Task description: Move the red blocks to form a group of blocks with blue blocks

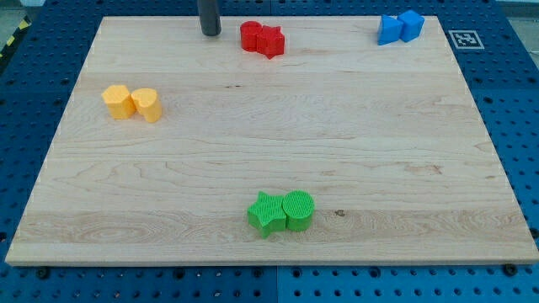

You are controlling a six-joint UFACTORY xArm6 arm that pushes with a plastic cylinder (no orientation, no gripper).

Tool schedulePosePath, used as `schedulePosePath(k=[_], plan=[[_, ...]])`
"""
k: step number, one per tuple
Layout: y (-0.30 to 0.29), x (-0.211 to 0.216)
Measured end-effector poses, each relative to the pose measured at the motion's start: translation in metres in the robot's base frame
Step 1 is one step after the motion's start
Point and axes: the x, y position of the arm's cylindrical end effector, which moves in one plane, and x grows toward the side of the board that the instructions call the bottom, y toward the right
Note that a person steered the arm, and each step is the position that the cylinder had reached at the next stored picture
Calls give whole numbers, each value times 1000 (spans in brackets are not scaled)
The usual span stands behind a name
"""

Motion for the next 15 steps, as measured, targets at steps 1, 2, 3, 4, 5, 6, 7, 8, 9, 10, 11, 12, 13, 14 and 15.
schedulePosePath(k=[1, 2, 3, 4, 5, 6, 7, 8, 9, 10, 11, 12, 13, 14, 15], plan=[[5, 1], [25, 16], [58, 29], [89, 32], [117, 42], [148, 52], [166, 52], [169, 62], [176, 84], [203, 92], [244, 107], [274, 118], [280, 144], [305, 149], [320, 143]])
